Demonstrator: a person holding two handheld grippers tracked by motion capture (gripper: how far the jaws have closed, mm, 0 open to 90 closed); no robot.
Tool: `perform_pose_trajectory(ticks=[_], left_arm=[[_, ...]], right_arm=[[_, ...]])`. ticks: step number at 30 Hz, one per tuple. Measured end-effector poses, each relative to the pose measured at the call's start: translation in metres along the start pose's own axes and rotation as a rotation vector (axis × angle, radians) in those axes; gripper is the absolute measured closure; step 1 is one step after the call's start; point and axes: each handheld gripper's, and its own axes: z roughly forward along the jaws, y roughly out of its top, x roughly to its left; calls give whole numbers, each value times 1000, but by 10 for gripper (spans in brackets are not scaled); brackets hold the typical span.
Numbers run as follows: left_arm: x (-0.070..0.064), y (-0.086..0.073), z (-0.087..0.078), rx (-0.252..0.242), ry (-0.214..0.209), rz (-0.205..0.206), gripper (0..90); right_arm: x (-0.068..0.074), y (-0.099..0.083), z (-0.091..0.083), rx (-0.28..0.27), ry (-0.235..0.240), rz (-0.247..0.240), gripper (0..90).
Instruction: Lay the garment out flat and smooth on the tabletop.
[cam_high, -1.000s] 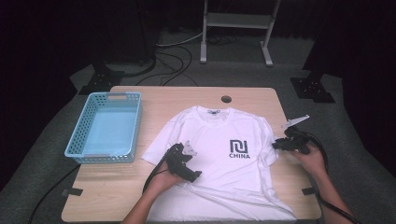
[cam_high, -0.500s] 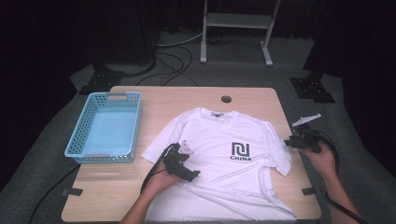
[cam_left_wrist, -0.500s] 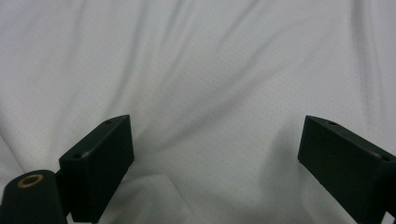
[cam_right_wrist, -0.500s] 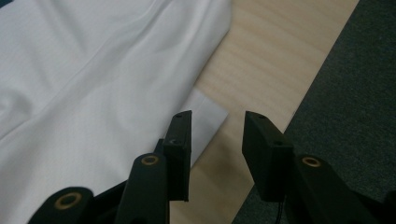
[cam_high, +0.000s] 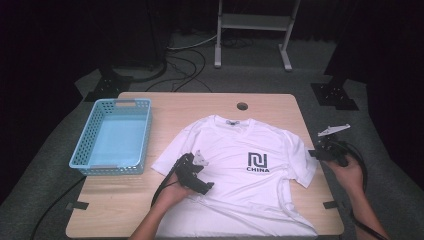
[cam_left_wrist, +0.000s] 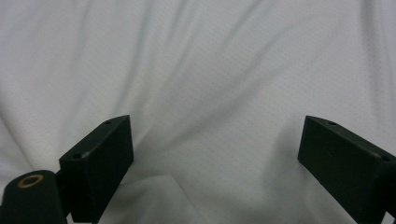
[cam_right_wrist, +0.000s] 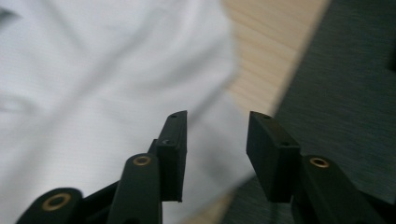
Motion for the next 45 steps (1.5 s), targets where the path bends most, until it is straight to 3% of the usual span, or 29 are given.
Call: perform_pose_trajectory(ticks=[1, 2, 3, 4, 6, 9, 11, 13, 16, 18, 20, 24, 27, 29, 32, 34, 39, 42, 45], left_arm=[[0, 0, -2, -4, 3, 4, 95], [-1, 0, -4, -3, 6, 12, 95], [-3, -1, -5, -1, 13, 19, 95], [-3, -1, -7, -1, 14, 22, 95], [-5, -4, -11, -5, 10, 25, 95], [-6, -6, -12, -1, 15, 31, 95], [-6, -8, -15, -9, 13, 25, 95], [-5, -9, -19, -24, 19, 16, 95], [1, -12, -34, -37, 53, 13, 95], [9, -16, -44, -44, 79, -9, 95], [19, -21, -53, -36, 99, -27, 95], [41, -30, -61, 9, 108, -80, 95], [51, -34, -58, 40, 96, -100, 95], [56, -35, -54, 50, 69, -120, 95], [61, -36, -46, 84, 29, -134, 95], [61, -37, -41, 107, 0, -134, 95], [64, -34, -39, 128, -24, -121, 71], [65, -33, -39, 148, -21, -118, 72], [69, -32, -41, 189, 11, -126, 72]], right_arm=[[9, 1, -1, 0, 28, -29, 560], [19, 2, -3, 9, 20, -68, 550], [30, -1, -8, -5, 121, -55, 540], [30, -1, -8, -5, 121, -55, 540], [45, -11, -5, 34, 185, -83, 521], [51, -18, -2, 63, 171, -110, 516], [48, -26, 2, 79, 182, -82, 515], [43, -31, 1, 50, 203, -46, 521], [43, -30, -4, 116, 113, -76, 506], [52, -23, -12, 85, 111, -85, 488], [76, -14, -18, 42, 137, -139, 463], [140, 1, -16, -2, 216, -309, 431], [174, 2, -10, 2, 304, -364, 420], [189, -2, -5, 23, 318, -394, 411], [189, -11, 3, 53, 318, -406, 404], [181, -17, 4, 44, 347, -385, 402], [162, -33, -6, 54, 354, -433, 402], [147, -45, -15, 72, 360, -449, 401], [133, -55, -23, 98, 369, -437, 387]])
